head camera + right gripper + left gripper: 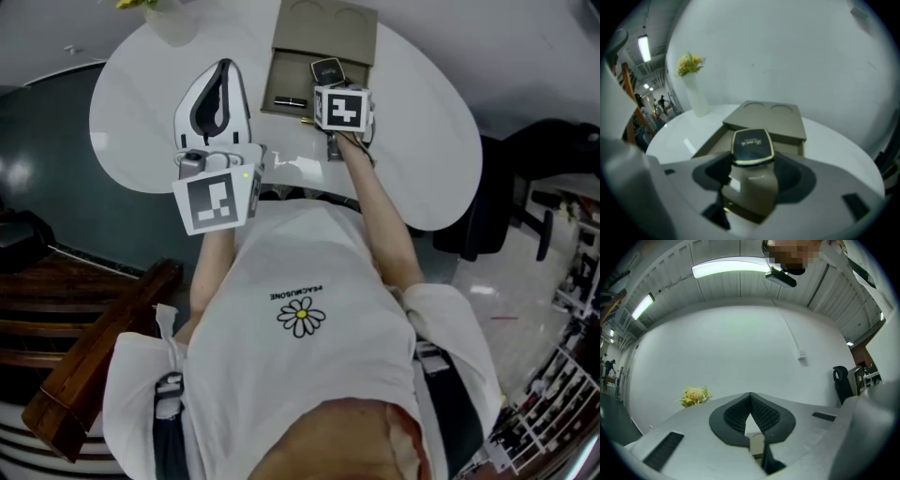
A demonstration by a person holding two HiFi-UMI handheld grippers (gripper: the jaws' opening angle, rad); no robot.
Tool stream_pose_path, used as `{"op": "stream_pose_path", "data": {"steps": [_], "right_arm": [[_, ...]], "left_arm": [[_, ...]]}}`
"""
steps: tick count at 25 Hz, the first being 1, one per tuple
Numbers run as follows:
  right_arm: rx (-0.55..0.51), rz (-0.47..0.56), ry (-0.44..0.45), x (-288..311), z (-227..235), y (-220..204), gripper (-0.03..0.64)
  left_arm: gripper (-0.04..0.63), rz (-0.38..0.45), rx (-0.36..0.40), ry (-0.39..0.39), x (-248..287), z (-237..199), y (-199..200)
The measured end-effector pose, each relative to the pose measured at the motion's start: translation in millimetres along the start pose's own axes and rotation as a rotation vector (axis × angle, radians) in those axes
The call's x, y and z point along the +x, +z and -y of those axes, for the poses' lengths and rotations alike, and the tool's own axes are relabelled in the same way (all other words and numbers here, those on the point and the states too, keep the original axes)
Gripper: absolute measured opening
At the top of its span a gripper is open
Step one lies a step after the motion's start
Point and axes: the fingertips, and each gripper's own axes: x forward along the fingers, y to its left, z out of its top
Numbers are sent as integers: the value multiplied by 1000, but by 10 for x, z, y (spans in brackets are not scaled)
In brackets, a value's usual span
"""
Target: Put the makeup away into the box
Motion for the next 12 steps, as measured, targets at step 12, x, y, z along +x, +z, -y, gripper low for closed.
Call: {"op": "stream_pose_path", "data": {"steps": [12], "right_arm": [[-25,-209,50,489,-37,-345,293]], "left_arm": [[20,-9,4,33,-27,-89,-33]]}}
